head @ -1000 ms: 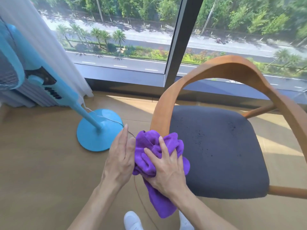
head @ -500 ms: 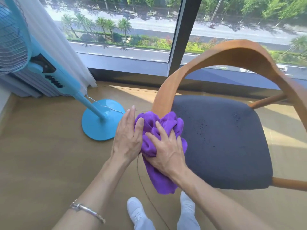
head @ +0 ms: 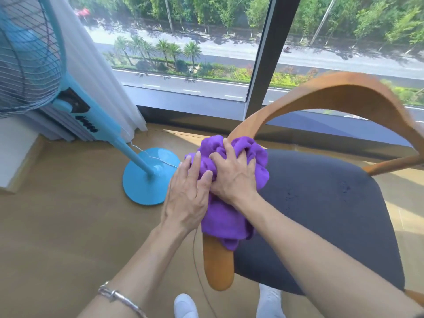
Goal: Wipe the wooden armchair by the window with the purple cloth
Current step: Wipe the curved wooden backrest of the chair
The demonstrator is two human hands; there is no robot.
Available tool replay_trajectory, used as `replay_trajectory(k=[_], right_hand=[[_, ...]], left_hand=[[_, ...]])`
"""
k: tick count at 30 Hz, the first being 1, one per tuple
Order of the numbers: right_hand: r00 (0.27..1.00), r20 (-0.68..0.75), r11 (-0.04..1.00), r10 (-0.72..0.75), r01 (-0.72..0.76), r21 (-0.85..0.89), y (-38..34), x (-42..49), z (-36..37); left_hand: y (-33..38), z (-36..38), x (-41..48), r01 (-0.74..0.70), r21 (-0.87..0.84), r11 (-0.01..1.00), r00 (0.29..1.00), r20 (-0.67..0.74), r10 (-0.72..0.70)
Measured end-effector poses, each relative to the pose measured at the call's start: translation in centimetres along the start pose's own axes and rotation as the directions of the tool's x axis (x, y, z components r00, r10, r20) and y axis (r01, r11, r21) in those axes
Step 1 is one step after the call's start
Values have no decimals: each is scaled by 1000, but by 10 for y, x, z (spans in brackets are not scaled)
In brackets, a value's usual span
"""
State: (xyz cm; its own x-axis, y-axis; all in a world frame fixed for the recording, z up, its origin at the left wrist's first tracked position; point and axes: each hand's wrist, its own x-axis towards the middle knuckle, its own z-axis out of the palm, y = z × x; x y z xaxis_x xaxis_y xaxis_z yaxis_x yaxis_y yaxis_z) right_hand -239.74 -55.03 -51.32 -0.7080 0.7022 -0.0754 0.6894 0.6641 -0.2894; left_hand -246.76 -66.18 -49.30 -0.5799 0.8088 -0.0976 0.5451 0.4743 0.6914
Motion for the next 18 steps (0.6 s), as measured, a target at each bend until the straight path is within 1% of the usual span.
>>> replay_trajectory(k=[3,5,8,10,12,14,15,18], right_hand=[[998,0,998,56,-56,-22,28,54,-12],[999,5,998,51,-51,-38,43,69,-16],[1000,6,1000,21,-21,-19,54,63,-23],[1000,20,1000,-8,8,21,58,47,-23],[999,-7,998,-35,35,58,61,26,-23],[998,-46,994,-43,47,96,64,14,-21],[998,-41,994,-48,52,94,66,14,-20],[995,-63,997,-79,80,20,77,38,-24]], left_hand=[[6,7,9,31,39,999,1000,-6,-31],[13,16,19,41,45,998,999,3,-41],[25,31,40,0,47,999,1000,-4,0],[33,39,53,-35,41,999,998,-42,37],[41,45,61,-78,47,996,992,-99,83],[45,51,65,-86,58,995,988,-121,93],[45,55,66,-84,70,994,989,-120,92],[42,66,72,-87,102,991,988,-121,99]])
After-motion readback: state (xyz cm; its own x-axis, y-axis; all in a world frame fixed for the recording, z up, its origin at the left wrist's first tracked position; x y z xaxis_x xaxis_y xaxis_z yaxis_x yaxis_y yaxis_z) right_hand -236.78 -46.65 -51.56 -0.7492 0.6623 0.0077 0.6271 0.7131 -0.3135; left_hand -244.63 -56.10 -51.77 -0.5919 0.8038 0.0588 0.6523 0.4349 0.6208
